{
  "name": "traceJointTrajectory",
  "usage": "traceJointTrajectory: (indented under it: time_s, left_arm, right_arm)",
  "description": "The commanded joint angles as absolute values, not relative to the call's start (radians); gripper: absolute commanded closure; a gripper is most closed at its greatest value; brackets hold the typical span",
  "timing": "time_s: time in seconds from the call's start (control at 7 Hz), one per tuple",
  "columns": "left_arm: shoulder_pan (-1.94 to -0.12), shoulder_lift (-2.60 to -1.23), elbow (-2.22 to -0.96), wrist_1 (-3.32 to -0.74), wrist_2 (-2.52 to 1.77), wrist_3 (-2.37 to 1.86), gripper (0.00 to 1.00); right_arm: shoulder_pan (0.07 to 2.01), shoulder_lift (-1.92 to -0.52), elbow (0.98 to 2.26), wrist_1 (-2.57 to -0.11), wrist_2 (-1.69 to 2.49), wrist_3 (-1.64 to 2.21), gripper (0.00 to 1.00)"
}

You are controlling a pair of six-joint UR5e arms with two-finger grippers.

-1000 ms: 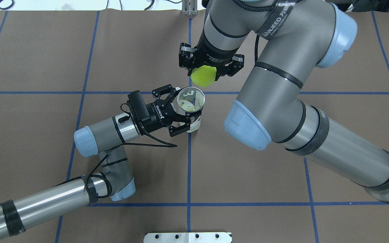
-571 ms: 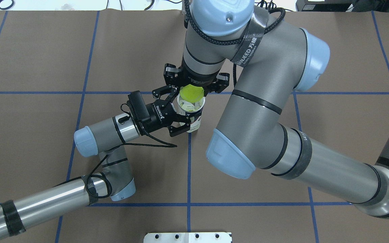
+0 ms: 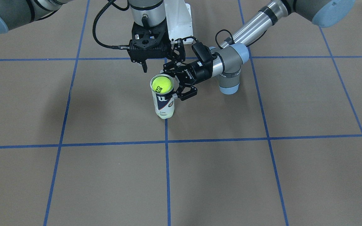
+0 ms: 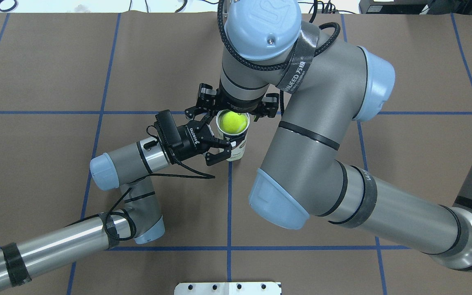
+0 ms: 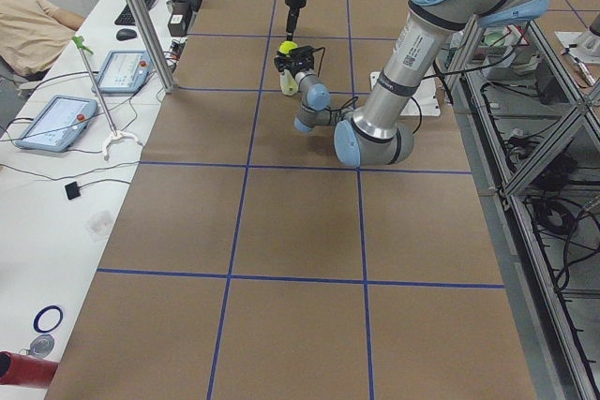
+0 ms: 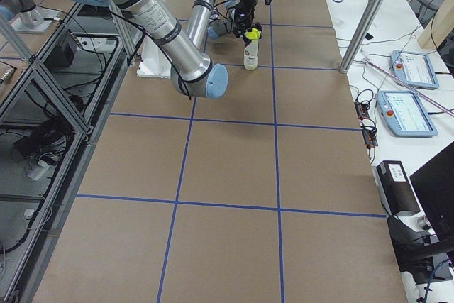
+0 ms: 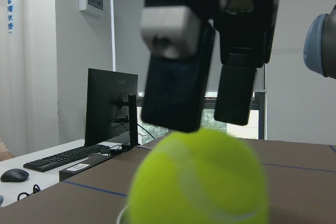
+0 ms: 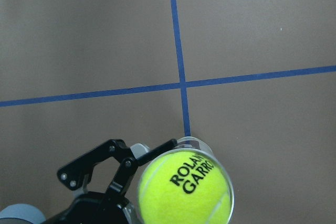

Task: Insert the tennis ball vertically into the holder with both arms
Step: 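Open the right gripper to drop the second ball into the tube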

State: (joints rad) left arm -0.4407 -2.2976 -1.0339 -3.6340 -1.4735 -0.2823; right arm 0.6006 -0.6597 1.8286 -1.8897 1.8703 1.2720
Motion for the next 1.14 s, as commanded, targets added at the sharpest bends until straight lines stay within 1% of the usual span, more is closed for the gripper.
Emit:
traceJointTrajectory:
  time_s: [0.0, 0.57, 1.0]
  left_arm:
    - [-0.440, -2.298, -1.034, -3.634, -1.473, -0.282, 0.14]
    - [-0.442, -2.298, -1.034, -3.634, -1.473, -0.282, 0.14]
    - [-0.446, -2.298, -1.069, -3.637, -1.473, -0.291, 0.13]
  right_arm:
    - [0.600, -0.663, 1.844, -1.890, 1.868, 1.267, 0.00]
    - [0.617, -0.667, 1.853, -1.890, 1.874, 1.223, 0.00]
    - [0.775, -0.759, 1.868, -1.888, 2.001, 1.006, 0.00]
